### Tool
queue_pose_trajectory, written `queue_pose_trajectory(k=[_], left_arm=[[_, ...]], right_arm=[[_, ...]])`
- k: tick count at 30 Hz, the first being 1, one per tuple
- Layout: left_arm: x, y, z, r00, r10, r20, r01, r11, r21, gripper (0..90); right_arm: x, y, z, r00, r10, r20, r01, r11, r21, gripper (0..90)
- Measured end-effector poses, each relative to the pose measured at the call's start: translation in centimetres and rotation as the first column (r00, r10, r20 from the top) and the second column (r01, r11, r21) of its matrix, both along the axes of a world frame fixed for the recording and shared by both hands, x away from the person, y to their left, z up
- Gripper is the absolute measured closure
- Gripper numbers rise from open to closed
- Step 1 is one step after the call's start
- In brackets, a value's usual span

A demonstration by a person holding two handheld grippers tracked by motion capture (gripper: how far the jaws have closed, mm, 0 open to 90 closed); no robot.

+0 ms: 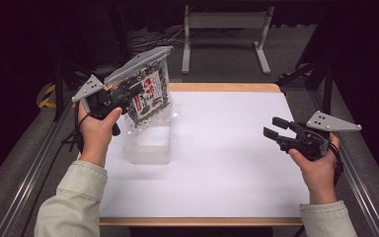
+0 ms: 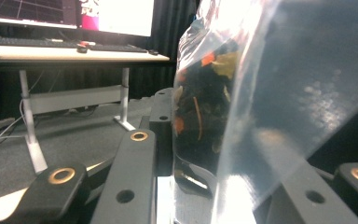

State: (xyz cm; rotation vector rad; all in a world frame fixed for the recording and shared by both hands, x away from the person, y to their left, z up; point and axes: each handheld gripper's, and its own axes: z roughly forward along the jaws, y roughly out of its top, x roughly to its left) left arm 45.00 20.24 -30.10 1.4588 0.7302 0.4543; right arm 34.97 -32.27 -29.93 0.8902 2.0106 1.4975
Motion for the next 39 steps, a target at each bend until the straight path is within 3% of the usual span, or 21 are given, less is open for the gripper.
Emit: queue_pose_trajectory(k=[7, 11, 14, 20, 25, 34, 38, 39], left_arm=[[0.2, 0.8, -1.2, 0.9998, 0.017, -0.013, -0.017, 0.9998, -0.009, 71.7], [0.1, 0.9, -1.4, 0.9997, 0.021, -0.013, -0.021, 0.9997, 0.012, 71.8], [0.1, 1.0, -1.7, 0.9997, 0.020, -0.013, -0.020, 0.9998, -0.008, 71.7], [0.4, 1.1, -2.5, 0.9993, 0.032, -0.021, -0.032, 0.9994, 0.013, 71.7], [0.7, 1.1, -3.2, 0.9978, 0.019, -0.063, -0.018, 0.9995, 0.025, 71.7], [1.1, 0.6, -3.9, 0.9990, 0.003, -0.045, 0.000, 0.9980, 0.064, 71.7], [1.3, 0.5, -4.7, 0.9991, 0.002, -0.043, 0.001, 0.9982, 0.060, 71.7], [1.4, 0.6, -5.1, 0.9991, -0.001, -0.042, 0.003, 0.9993, 0.037, 71.7]], right_arm=[[0.1, 0.0, -0.1, 1.0000, 0.007, -0.003, -0.007, 1.0000, 0.005, 48.2], [0.1, 0.2, -0.2, 0.9999, 0.014, -0.002, -0.014, 0.9999, 0.005, 48.1], [0.1, 0.4, -0.3, 0.9998, 0.021, -0.002, -0.021, 0.9998, 0.005, 48.0], [0.1, 0.5, -0.2, 0.9996, 0.027, 0.005, -0.027, 0.9996, 0.011, 47.9], [0.1, 0.4, -0.3, 0.9997, 0.025, 0.003, -0.025, 0.9996, 0.011, 47.8], [0.1, 0.5, -0.3, 0.9995, 0.032, 0.007, -0.032, 0.9993, 0.020, 47.7], [0.0, 0.4, -0.3, 0.9994, 0.031, 0.015, -0.032, 0.9991, 0.027, 47.5], [0.0, 0.3, -0.3, 0.9995, 0.029, 0.013, -0.030, 0.9992, 0.028, 47.5]])
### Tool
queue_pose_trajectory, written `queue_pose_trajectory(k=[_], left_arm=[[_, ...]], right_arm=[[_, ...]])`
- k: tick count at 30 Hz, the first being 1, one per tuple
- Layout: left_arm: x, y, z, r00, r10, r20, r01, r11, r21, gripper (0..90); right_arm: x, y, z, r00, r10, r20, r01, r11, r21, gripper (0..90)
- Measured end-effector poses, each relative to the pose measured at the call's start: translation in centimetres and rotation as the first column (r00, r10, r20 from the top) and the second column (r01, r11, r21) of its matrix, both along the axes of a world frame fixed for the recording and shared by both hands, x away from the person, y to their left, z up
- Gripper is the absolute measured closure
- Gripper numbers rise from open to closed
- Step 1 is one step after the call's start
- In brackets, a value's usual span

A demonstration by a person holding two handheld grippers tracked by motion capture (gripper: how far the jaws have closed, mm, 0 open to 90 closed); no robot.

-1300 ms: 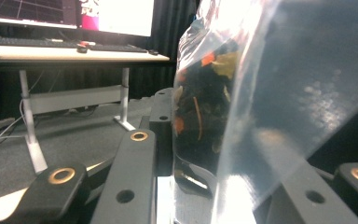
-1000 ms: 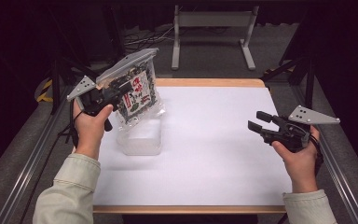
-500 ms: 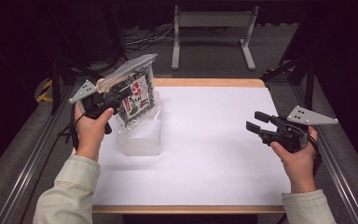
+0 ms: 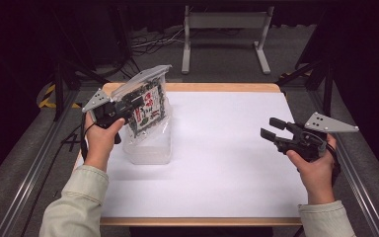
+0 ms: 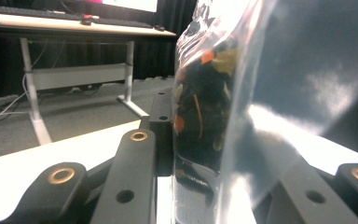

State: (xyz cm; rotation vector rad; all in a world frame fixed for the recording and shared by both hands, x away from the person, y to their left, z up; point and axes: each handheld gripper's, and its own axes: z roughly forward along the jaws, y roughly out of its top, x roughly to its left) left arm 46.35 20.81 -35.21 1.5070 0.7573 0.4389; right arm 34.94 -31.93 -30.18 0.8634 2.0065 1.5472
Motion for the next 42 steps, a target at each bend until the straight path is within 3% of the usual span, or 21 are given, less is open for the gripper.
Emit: queue_pose_trajectory(k=[9, 18, 28, 30, 32, 38, 42], left_arm=[[0.0, 0.0, -0.1, 0.9997, -0.024, 0.007, 0.024, 0.9996, 0.013, 71.5], [-0.2, -0.4, -0.4, 0.9992, -0.019, -0.034, 0.021, 0.9966, 0.080, 71.2], [-0.3, 0.5, -1.6, 0.9982, -0.014, -0.058, 0.018, 0.9983, 0.055, 71.1], [-0.3, 0.5, -1.7, 0.9980, -0.016, -0.060, 0.020, 0.9975, 0.068, 71.2], [-0.3, -0.2, -1.8, 0.9985, -0.029, -0.047, 0.034, 0.9928, 0.115, 71.4], [-0.3, -0.2, -2.0, 0.9986, -0.034, -0.041, 0.039, 0.9924, 0.117, 71.6], [-0.6, -0.4, -2.1, 0.9987, -0.048, -0.019, 0.050, 0.9883, 0.144, 71.7]], right_arm=[[0.1, 0.1, -0.1, 1.0000, 0.000, -0.001, 0.000, 1.0000, 0.002, 46.7], [0.0, 0.1, -0.2, 0.9999, 0.005, 0.009, -0.005, 0.9998, 0.021, 45.5], [0.0, 0.1, -0.3, 0.9998, 0.007, 0.018, -0.007, 0.9993, 0.035, 44.9], [0.0, 0.2, -0.4, 0.9997, 0.007, 0.023, -0.008, 0.9994, 0.034, 44.9], [0.1, 0.3, -0.5, 0.9997, 0.010, 0.022, -0.011, 0.9994, 0.034, 44.7], [0.1, 0.4, -0.6, 0.9996, 0.014, 0.025, -0.015, 0.9993, 0.035, 44.9], [0.1, 0.4, -0.6, 0.9995, 0.014, 0.027, -0.015, 0.9992, 0.038, 45.0]])
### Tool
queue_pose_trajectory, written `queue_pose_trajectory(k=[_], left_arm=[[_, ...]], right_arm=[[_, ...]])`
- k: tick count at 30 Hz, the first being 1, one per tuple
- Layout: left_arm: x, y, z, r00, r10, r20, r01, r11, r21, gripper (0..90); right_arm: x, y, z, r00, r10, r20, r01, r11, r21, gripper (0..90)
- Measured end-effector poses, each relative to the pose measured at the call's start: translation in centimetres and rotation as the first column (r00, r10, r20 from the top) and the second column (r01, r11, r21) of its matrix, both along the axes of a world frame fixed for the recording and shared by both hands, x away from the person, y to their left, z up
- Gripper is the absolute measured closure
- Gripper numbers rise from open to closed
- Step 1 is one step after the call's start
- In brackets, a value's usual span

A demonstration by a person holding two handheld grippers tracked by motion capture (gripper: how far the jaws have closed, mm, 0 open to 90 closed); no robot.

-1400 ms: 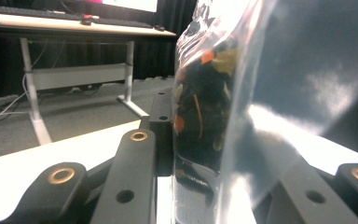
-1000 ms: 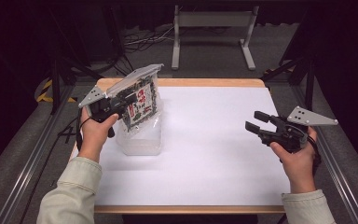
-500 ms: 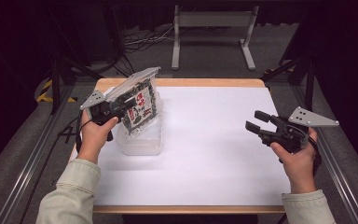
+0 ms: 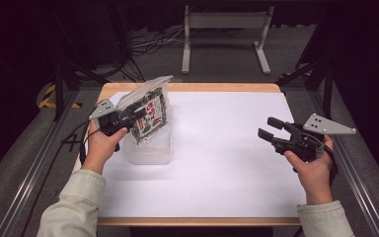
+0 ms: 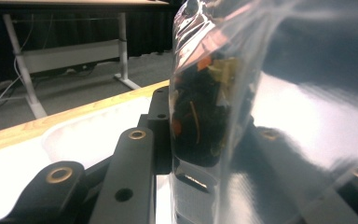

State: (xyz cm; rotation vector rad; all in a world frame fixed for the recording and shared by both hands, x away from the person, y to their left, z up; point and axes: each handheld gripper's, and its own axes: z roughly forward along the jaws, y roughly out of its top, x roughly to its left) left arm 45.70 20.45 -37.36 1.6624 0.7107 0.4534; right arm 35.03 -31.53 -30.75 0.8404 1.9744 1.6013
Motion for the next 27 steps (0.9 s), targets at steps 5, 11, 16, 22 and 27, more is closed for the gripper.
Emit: queue_pose_trajectory(k=[5, 11, 16, 22, 27], left_arm=[[0.6, 1.6, -1.3, 0.9989, 0.026, -0.039, -0.029, 0.9953, -0.092, 71.6], [0.6, 1.6, -1.3, 0.9992, 0.019, -0.036, -0.022, 0.9960, -0.087, 71.5], [0.6, 1.9, -1.7, 0.9990, 0.023, -0.038, -0.027, 0.9936, -0.110, 71.4], [0.6, 1.9, -1.7, 0.9973, 0.038, -0.062, -0.046, 0.9899, -0.134, 71.4], [0.7, 1.4, -1.2, 0.9932, 0.056, -0.102, -0.070, 0.9877, -0.140, 61.2]], right_arm=[[-0.1, 0.0, 0.1, 1.0000, 0.002, 0.005, -0.002, 1.0000, 0.006, 45.1], [0.0, 0.0, 0.0, 1.0000, 0.004, 0.001, -0.004, 1.0000, 0.008, 45.0], [0.1, 0.0, -0.1, 1.0000, 0.005, -0.001, -0.005, 0.9999, 0.014, 45.0], [0.2, 0.1, -0.1, 1.0000, 0.009, 0.001, -0.009, 0.9996, 0.026, 44.6], [0.3, -0.2, -0.2, 1.0000, 0.004, 0.004, -0.004, 0.9995, 0.030, 44.0]])
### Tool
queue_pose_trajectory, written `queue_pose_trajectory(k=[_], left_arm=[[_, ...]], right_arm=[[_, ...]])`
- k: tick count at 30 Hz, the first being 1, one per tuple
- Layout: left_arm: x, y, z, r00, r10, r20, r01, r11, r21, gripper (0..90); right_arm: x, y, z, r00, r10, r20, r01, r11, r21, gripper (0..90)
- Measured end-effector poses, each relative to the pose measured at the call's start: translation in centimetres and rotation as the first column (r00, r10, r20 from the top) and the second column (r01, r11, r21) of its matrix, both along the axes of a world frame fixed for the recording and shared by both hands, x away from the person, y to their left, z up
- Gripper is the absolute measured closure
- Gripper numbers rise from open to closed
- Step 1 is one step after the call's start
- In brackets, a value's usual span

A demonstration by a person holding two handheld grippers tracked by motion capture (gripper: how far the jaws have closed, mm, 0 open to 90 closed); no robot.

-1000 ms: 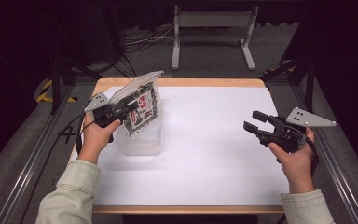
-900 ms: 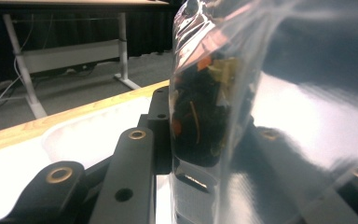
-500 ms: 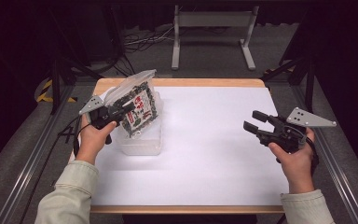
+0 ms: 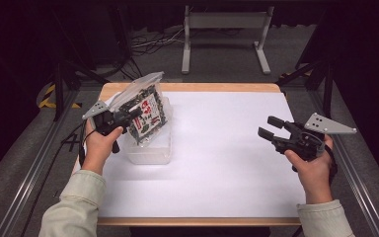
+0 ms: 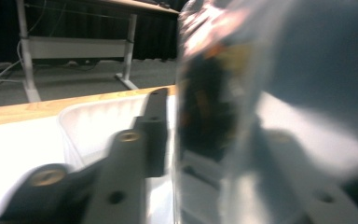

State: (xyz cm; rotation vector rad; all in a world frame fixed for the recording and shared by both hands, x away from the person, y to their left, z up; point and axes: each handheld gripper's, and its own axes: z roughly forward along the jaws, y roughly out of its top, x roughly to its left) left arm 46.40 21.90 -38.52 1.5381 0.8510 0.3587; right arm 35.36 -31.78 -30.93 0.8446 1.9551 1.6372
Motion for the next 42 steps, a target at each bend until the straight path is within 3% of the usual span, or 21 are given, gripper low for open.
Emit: queue_pose_trajectory(k=[1, 2, 4, 7, 10, 11, 18, 22, 24, 27, 35, 42], left_arm=[[0.0, -0.2, 0.2, 0.9997, 0.022, 0.011, -0.022, 0.9996, 0.015, 61.2], [0.1, -0.2, 0.2, 0.9993, 0.036, 0.010, -0.036, 0.9993, 0.014, 52.0], [0.1, -0.2, 0.2, 0.9993, 0.036, -0.010, -0.036, 0.9994, 0.000, 46.0], [0.0, -0.2, 0.2, 0.9977, 0.053, -0.041, -0.052, 0.9984, 0.021, 30.2], [-0.5, -0.1, 0.6, 0.9974, 0.064, -0.034, -0.063, 0.9979, 0.015, 21.0], [-0.8, -0.1, 1.0, 0.9973, 0.072, -0.012, -0.072, 0.9973, 0.010, 17.1], [-2.4, 0.7, 2.3, 0.9941, 0.100, 0.043, -0.100, 0.9950, -0.002, 10.3], [-3.8, 1.6, 2.8, 0.9928, 0.095, 0.073, -0.100, 0.9930, 0.063, 8.6], [-4.6, 2.1, 2.9, 0.9939, 0.085, 0.070, -0.092, 0.9902, 0.105, 8.0], [-6.0, 2.9, 2.9, 0.9949, 0.074, 0.067, -0.082, 0.9888, 0.124, 7.5], [-10.1, 4.1, 2.7, 0.9979, 0.038, 0.052, -0.045, 0.9891, 0.140, 6.8], [-11.8, 4.8, 1.3, 0.9998, 0.013, 0.015, -0.015, 0.9886, 0.150, 5.7]], right_arm=[[0.0, 0.0, 0.0, 1.0000, 0.000, 0.000, 0.000, 1.0000, 0.000, 44.0], [0.1, -0.1, 0.0, 1.0000, -0.002, -0.004, 0.002, 1.0000, 0.002, 44.0], [0.2, -0.2, -0.1, 1.0000, -0.001, -0.004, 0.001, 1.0000, 0.009, 44.0], [0.3, -0.1, -0.1, 1.0000, 0.002, -0.001, -0.002, 1.0000, 0.009, 44.0], [0.5, 0.1, -0.2, 1.0000, 0.007, -0.005, -0.007, 0.9999, 0.008, 44.0], [0.5, 0.2, -0.2, 0.9999, 0.011, -0.004, -0.011, 0.9999, 0.011, 43.9], [0.8, 0.4, -0.2, 0.9999, 0.014, 0.000, -0.014, 0.9998, 0.016, 43.4], [1.0, 0.3, -0.4, 0.9998, 0.017, -0.005, -0.017, 0.9998, 0.011, 41.7], [1.2, 0.2, -0.5, 0.9995, 0.026, -0.016, -0.026, 0.9996, 0.010, 40.2], [1.4, -0.1, -1.0, 0.9996, 0.019, -0.021, -0.019, 0.9998, -0.004, 38.9], [1.1, -1.9, -2.2, 0.9992, -0.020, -0.034, 0.019, 0.9993, -0.032, 38.0], [0.6, -3.3, -3.2, 0.9987, -0.028, -0.042, 0.026, 0.9986, -0.045, 38.0]])
